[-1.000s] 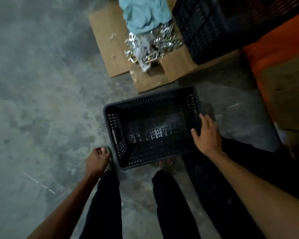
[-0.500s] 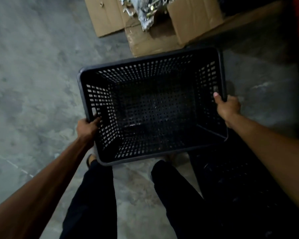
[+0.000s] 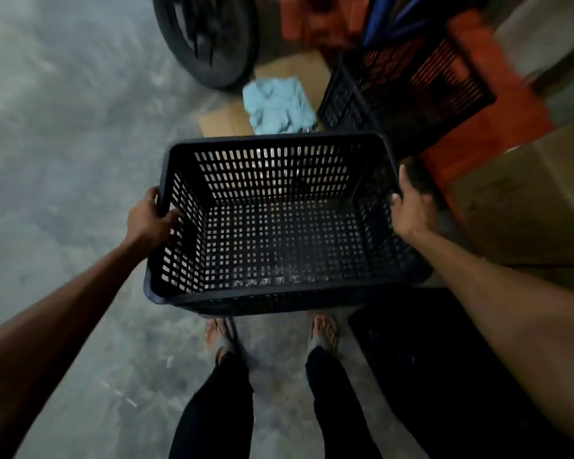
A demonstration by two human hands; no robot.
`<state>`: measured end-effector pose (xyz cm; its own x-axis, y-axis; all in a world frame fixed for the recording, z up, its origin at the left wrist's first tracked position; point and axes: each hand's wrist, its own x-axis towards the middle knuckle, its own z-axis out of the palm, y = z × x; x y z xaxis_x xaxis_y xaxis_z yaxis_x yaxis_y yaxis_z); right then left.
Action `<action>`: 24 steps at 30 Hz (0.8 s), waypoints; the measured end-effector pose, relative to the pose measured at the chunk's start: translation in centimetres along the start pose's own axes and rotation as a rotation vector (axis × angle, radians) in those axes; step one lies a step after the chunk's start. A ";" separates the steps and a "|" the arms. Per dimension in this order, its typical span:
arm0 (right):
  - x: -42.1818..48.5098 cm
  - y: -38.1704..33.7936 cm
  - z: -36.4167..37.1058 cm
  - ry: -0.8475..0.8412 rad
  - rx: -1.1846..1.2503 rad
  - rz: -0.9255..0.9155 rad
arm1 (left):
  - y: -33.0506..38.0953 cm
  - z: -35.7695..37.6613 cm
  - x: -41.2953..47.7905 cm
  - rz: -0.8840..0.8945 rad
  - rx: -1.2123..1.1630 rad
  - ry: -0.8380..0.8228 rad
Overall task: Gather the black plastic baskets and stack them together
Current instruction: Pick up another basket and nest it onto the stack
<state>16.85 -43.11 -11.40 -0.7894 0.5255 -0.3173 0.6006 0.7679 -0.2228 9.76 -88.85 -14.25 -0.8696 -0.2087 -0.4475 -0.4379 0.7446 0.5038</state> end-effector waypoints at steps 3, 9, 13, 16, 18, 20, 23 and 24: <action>-3.1 -3.9 -10.5 0.098 0.078 0.031 | 7.6 -9.4 -1.3 0.166 0.055 0.046; -10.6 -8.2 -30.2 0.435 0.147 0.066 | 23.9 -24.5 -5.8 0.485 0.089 0.265; -16.9 -7.4 -41.2 0.672 0.200 0.160 | 34.8 -31.8 -10.7 0.719 -0.005 0.378; -22.5 -4.3 -48.9 0.882 0.242 0.163 | 42.8 -35.2 -16.5 0.933 -0.045 0.450; -26.4 -1.3 -52.9 0.997 0.277 0.188 | 47.2 -36.4 -21.0 1.064 -0.086 0.484; -31.1 2.0 -56.2 1.090 0.297 0.226 | 50.8 -36.8 -26.4 1.151 -0.133 0.496; -38.4 7.3 -59.9 1.224 0.279 0.305 | 54.3 -36.2 -34.9 1.272 -0.203 0.514; -40.6 9.2 -60.8 1.264 0.278 0.334 | 55.0 -35.7 -37.7 1.310 -0.229 0.503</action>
<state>46.71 -35.11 55.47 -0.0846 0.7643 0.6392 0.6730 0.5169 -0.5290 10.29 -62.68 56.69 -0.6350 0.3048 0.7099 0.7496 0.4655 0.4706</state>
